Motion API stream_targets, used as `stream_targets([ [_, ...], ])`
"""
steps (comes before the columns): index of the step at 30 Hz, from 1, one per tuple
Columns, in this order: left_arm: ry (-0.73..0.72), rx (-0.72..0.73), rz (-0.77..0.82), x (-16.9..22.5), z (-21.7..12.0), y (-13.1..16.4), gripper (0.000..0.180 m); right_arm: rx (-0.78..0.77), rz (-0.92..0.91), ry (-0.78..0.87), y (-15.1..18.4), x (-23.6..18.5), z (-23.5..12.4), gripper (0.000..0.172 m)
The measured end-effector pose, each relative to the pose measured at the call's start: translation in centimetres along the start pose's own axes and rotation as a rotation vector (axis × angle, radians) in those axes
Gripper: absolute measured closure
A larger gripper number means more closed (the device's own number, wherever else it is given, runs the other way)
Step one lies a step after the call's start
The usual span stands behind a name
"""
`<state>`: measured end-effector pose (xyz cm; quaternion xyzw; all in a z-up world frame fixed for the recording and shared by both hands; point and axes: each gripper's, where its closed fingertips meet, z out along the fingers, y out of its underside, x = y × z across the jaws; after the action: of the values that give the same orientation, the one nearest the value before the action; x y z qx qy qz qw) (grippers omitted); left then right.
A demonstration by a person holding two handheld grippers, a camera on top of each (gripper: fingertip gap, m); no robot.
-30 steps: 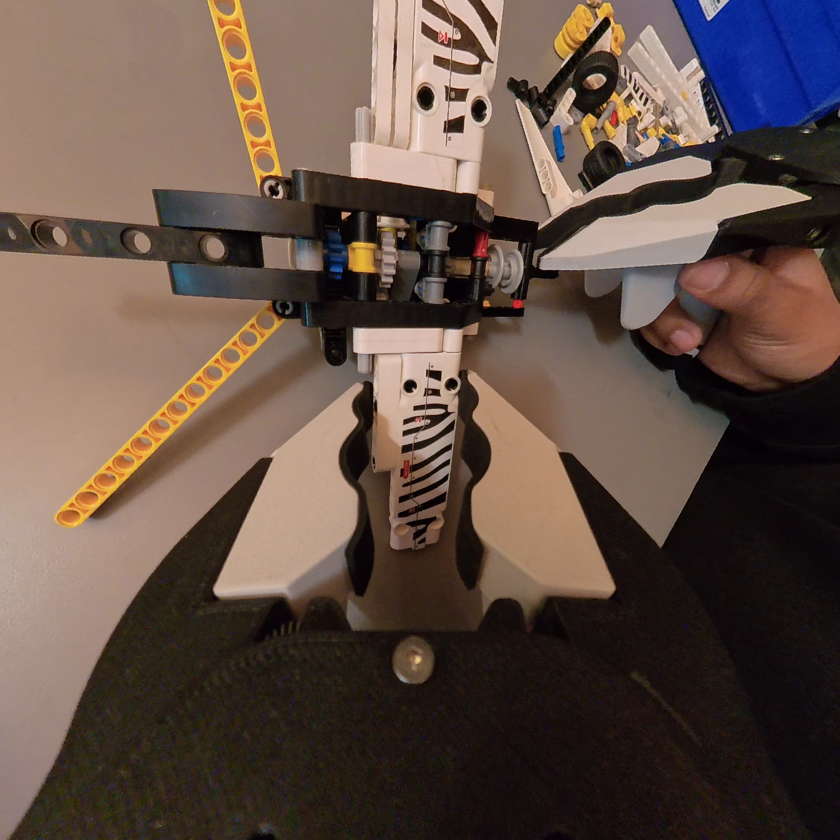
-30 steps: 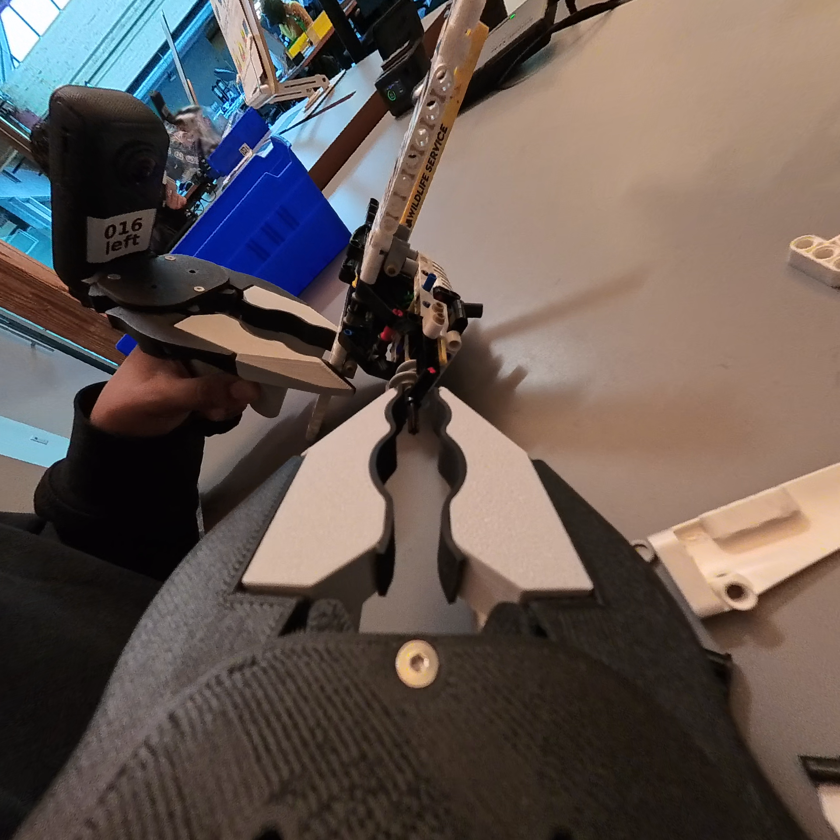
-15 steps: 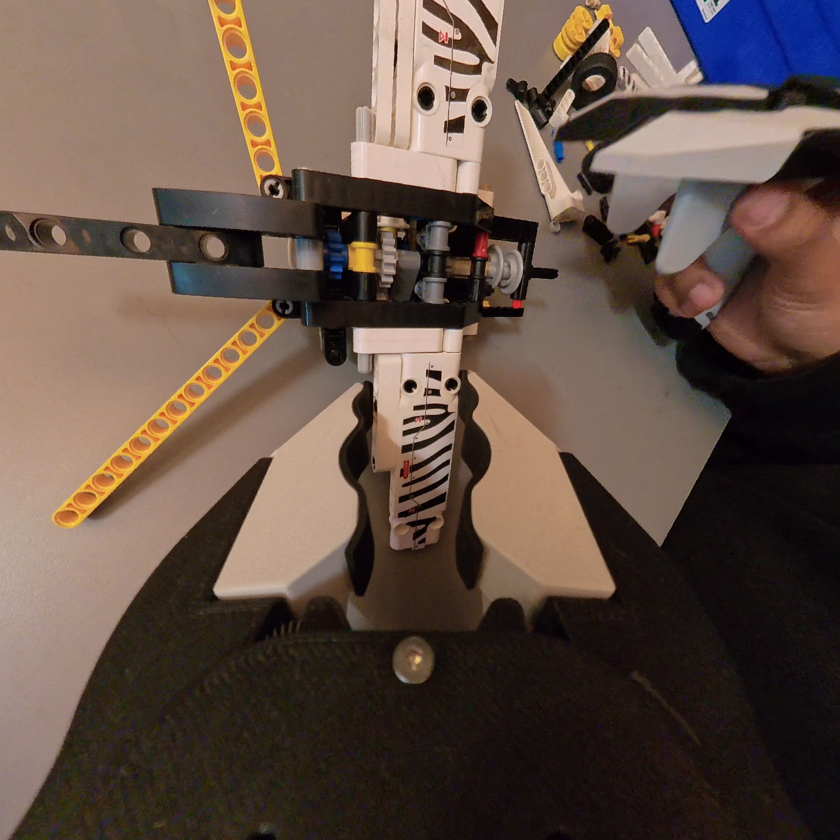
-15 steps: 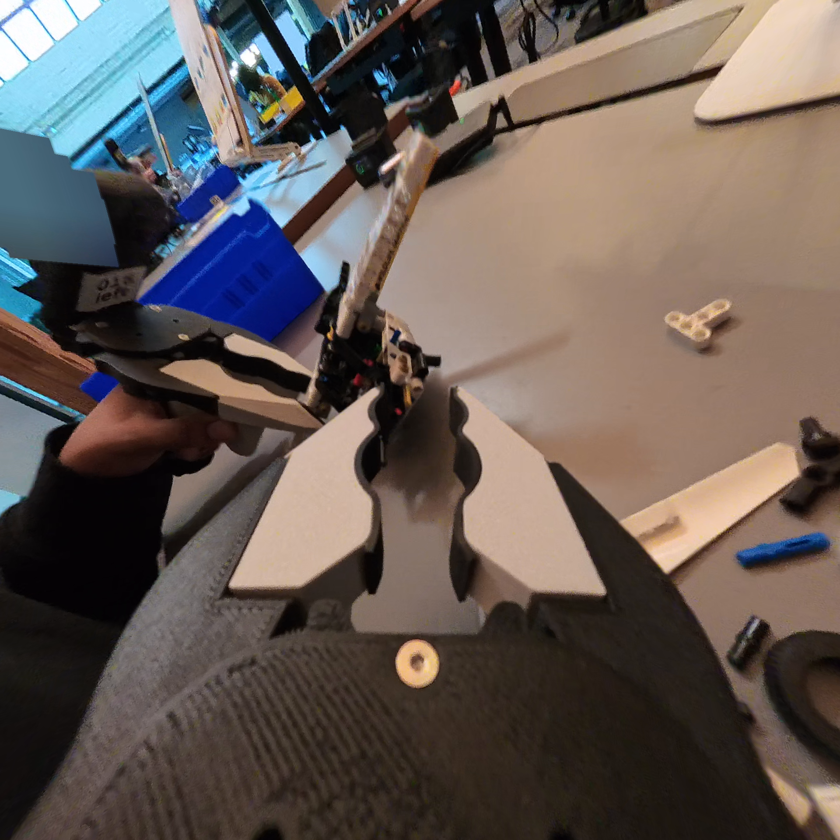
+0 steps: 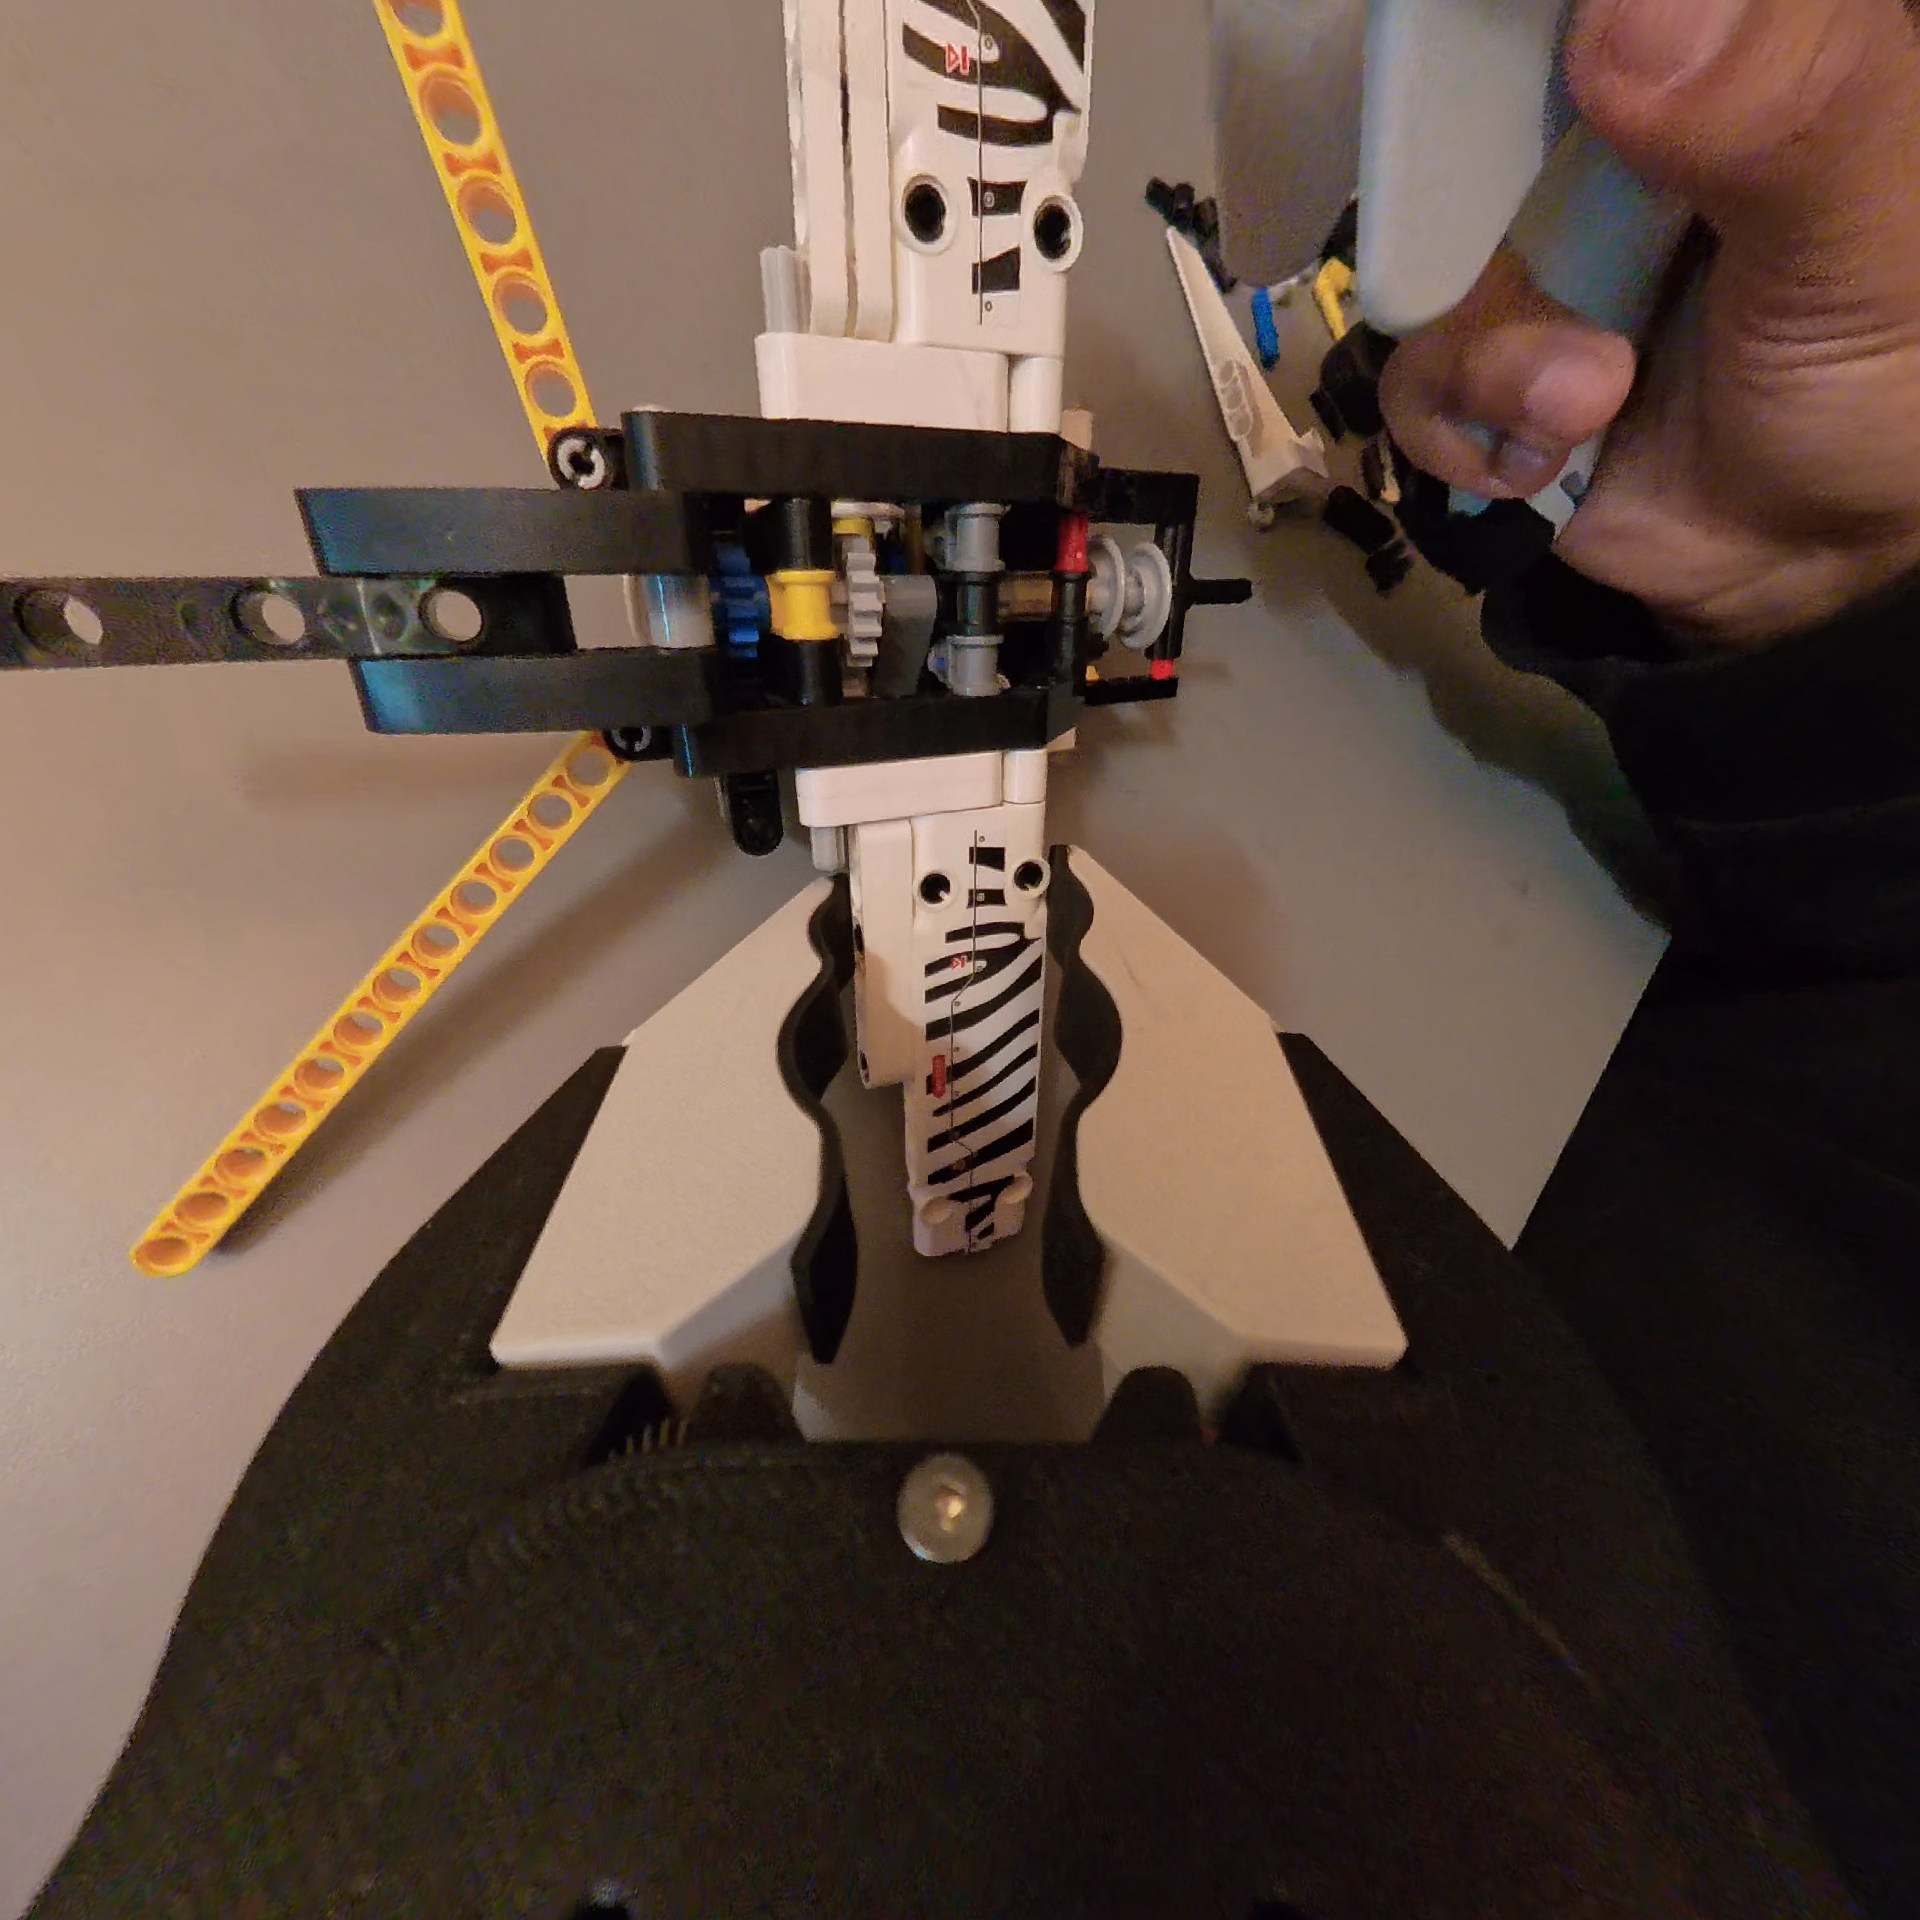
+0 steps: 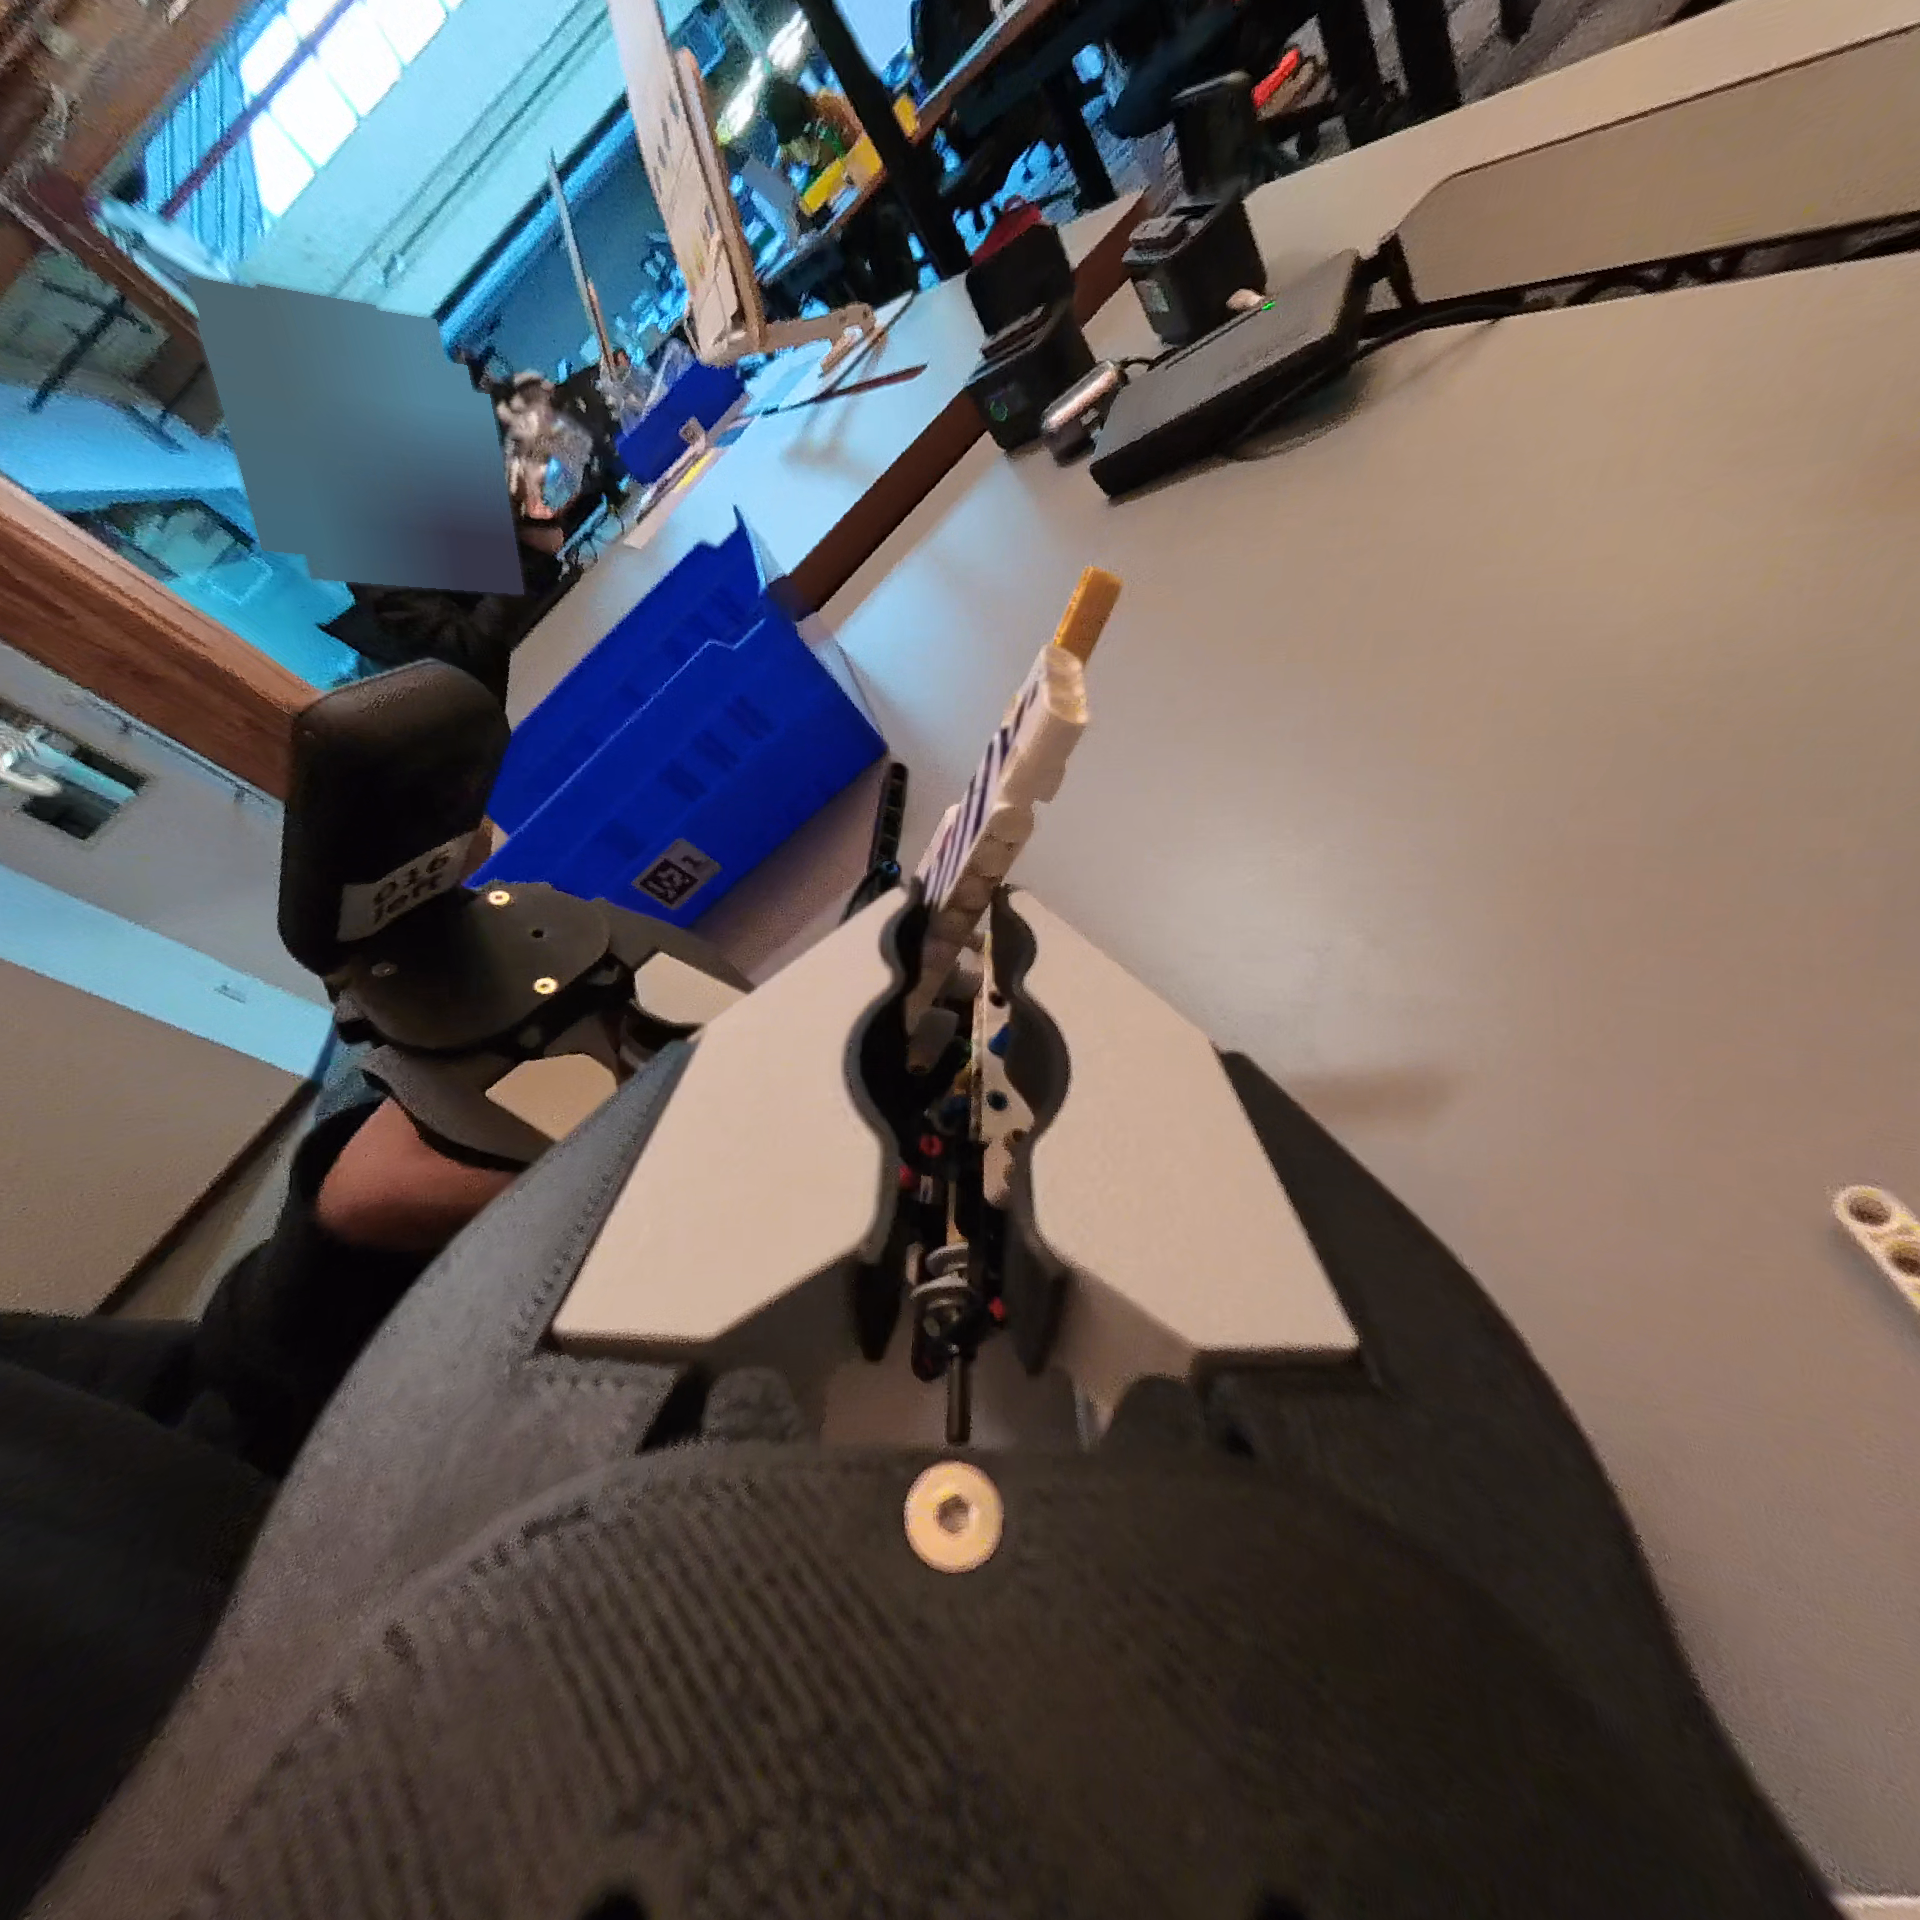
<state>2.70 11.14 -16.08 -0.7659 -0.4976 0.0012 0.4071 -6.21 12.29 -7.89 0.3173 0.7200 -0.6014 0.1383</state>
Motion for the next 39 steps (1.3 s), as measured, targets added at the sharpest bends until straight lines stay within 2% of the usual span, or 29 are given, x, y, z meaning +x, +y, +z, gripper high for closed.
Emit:
stream_targets([
  [3, 0.022, 0.043, -0.002, 0.2, -0.1, -0.6, 0.143, 0.002, -0.061, -0.015, -1.0, -0.9, 0.0, 0.162],
  [6, 0.02, 0.05, -0.002, -0.1, -0.1, -0.7, 0.142, 0.067, -0.157, 0.005, -3.4, -2.0, -0.8, 0.164],
  [9, 0.049, 0.121, -0.025, -0.1, -0.9, -1.6, 0.14, 0.098, -0.365, 0.068, -5.8, -3.4, -2.0, 0.165],
  [11, 0.085, 0.193, -0.051, -0.1, -1.7, -2.5, 0.14, 0.062, -0.592, 0.112, -6.5, -5.0, -2.4, 0.166],
  [15, 0.09, 0.344, -0.134, -1.8, -4.0, -3.9, 0.141, -0.196, -1.177, 0.311, -3.9, -6.3, -1.6, 0.166],
  [18, 0.026, 0.409, -0.205, -4.6, -5.6, -3.8, 0.141, -0.38, -1.365, 0.384, 0.4, -6.0, -0.2, 0.166],
  [22, -0.159, 0.361, -0.205, -8.4, -6.7, -1.9, 0.142, -0.386, -1.332, 0.345, 5.5, -6.4, 0.4, 0.164],
  [26, -0.185, 0.384, -0.189, -8.9, -6.8, -2.0, 0.143, -0.426, -1.197, 0.314, 10.0, -6.0, 0.6, 0.16],
  [32, -0.368, 0.266, -0.096, -10.7, -6.1, -0.5, 0.147, -0.392, -1.262, 0.357, 13.0, -5.5, 0.5, 0.158],
  [36, -0.349, 0.293, -0.075, -10.0, -5.9, -1.1, 0.148, -0.43, -1.121, 0.284, 15.1, -5.9, 0.2, 0.153],
  [39, -0.305, 0.302, -0.068, -9.4, -5.6, -1.4, 0.148, -0.413, -0.995, 0.222, 15.5, -6.3, -0.3, 0.15],
])
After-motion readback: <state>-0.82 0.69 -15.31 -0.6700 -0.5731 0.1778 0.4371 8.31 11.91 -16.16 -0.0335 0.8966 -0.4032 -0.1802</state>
